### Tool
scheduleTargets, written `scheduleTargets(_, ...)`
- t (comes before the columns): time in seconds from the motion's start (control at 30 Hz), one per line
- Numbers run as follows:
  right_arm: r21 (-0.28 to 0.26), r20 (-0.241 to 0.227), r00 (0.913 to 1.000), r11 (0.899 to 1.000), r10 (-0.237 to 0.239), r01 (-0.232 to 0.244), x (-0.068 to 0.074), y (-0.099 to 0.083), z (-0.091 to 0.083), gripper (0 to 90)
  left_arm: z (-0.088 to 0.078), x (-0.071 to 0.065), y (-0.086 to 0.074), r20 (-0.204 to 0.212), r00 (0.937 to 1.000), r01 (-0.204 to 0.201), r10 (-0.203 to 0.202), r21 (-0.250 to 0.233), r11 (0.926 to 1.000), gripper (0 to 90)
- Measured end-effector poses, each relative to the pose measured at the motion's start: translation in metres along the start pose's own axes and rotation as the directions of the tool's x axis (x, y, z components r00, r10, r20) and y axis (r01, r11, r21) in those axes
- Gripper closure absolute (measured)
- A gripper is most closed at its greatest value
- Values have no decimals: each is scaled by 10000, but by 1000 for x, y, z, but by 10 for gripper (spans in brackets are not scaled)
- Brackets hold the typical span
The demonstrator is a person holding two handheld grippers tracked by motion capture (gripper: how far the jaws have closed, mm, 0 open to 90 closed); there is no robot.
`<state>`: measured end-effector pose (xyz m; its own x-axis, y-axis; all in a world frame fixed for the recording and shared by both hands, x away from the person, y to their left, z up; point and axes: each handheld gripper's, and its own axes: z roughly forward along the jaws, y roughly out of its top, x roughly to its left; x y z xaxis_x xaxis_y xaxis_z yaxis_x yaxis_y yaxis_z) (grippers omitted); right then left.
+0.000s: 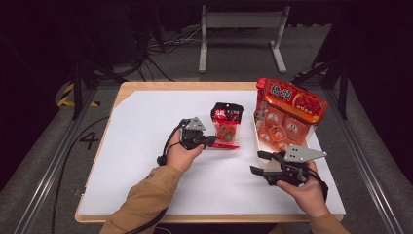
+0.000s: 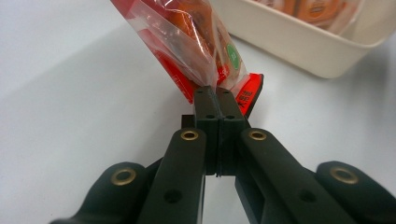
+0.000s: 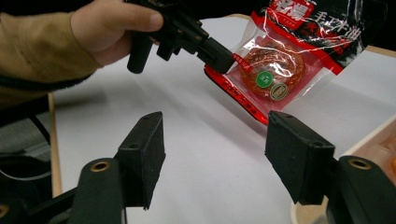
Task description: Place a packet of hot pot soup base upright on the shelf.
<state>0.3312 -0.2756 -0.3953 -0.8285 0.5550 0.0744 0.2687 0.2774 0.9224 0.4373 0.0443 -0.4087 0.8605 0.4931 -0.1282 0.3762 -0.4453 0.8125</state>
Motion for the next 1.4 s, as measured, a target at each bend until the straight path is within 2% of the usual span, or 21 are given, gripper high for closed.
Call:
scheduleTargets(0.1, -132, -106, 9996, 9996, 252, -254, -1, 2, -1, 404, -7, -5, 0, 7, 9999, -150, 150, -127, 9998, 900)
scheduleTargets(0.2, -209, 109, 9998, 9996, 184, -182, -3, 6, -2, 428, -20, -12, 0, 97, 9992, -373, 378, -439, 9983, 900)
scheduleTargets(0.23, -216, -21, 9989, 9987, 470, -471, -3, 8, -3, 464, -29, -17, 0, 165, 9986, -495, 507, -623, 9968, 900)
scheduleTargets(0.3, -287, -54, 9985, 9981, 544, -545, -4, 11, -3, 460, -33, -19, 0, 178, 9982, -566, 579, -692, 9960, 900)
scheduleTargets(0.33, -260, -73, 9983, 9980, 573, -575, -5, 14, -3, 452, -40, -24, 0, 246, 9969, -726, 748, -815, 9940, 900)
scheduleTargets(0.6, -619, -183, 9964, 9946, 823, -833, -10, 35, 0, 458, -62, -42, -2, 390, 9910, -1214, 1277, -1356, 9833, 900)
scheduleTargets(0.8, -824, -224, 9957, 9924, 894, -910, -11, 51, 3, 440, -68, -48, -4, 397, 9894, -1322, 1397, -1522, 9795, 900)
scheduleTargets(0.87, -860, -247, 9954, 9918, 926, -944, -11, 55, 5, 407, -68, -49, -5, 392, 9894, -1322, 1400, -1584, 9785, 900)
scheduleTargets(1.0, -1125, -470, 9945, 9887, 938, -986, -11, 63, 9, 409, -70, -54, -6, 455, 9885, -1350, 1443, -1653, 9770, 900)
scheduleTargets(1.13, -1126, -289, 9939, 9877, 1063, -1089, -14, 69, 16, 402, -73, -59, -5, 505, 9864, -1450, 1562, -1784, 9732, 900)
scheduleTargets(1.23, -1349, -234, 9904, 9812, 1360, -1379, -18, 71, 19, 367, -75, -62, -4, 549, 9833, -1608, 1738, -1875, 9690, 900)
scheduleTargets(1.4, -1485, -562, 9893, 9787, 1345, -1415, -20, 71, 27, 337, -76, -68, -4, 799, 9751, -1874, 2069, -2020, 9613, 900)
